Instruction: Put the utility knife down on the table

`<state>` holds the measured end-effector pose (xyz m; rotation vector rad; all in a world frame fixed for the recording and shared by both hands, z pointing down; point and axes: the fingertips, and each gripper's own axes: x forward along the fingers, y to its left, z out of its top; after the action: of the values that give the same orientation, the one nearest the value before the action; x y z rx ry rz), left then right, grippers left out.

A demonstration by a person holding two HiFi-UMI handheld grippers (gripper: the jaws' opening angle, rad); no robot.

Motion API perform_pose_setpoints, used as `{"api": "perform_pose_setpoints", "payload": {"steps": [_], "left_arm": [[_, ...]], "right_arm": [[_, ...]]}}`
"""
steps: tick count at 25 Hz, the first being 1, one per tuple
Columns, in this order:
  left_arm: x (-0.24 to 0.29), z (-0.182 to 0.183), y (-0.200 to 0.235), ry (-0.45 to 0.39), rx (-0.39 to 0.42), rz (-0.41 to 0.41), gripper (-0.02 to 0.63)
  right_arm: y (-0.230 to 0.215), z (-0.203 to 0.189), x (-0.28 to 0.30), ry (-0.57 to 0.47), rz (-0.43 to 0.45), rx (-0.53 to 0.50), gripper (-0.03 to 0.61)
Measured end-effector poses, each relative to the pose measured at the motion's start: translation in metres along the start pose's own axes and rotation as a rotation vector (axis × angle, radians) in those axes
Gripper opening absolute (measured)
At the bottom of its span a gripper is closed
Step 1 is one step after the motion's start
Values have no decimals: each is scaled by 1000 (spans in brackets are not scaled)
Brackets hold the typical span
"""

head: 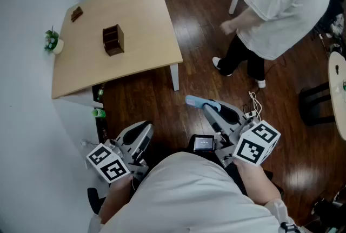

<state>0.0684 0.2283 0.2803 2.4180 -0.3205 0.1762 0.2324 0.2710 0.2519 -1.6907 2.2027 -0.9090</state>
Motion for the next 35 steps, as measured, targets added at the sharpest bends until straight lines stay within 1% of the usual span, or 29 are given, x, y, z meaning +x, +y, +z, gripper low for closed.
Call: {"api": "perform_pose_setpoints", "payload": {"steps": [5,10,15,17,21,24,28,35], "left_arm": [[7,-4,7,6,-1,-3,3],[11,0,8,-28,22,1,3],[30,-10,-14,-16,-16,53,3],[27,-10,-16,-16,-17,59,3],[10,-16,-7,-23,-28,63,3],[11,-14,8,-30,-45,77,3],[9,15,46,-44,-51,81,3],[-38,71,124,-58,-57,77,3]], "right_arm": [[-11,-4,2,5,-8,-4,69],[-18,1,5,2,3,-34,69],[-39,14,-9,47,25,-26,69],[-38,14,-6,54,28,-25,69],[-28,2,4,72,29,-30,69],[-32,2,17,86,36,-31,69],[-33,12,66,95,38,-37,69],[9,12,158,106,22,-41,69]]}}
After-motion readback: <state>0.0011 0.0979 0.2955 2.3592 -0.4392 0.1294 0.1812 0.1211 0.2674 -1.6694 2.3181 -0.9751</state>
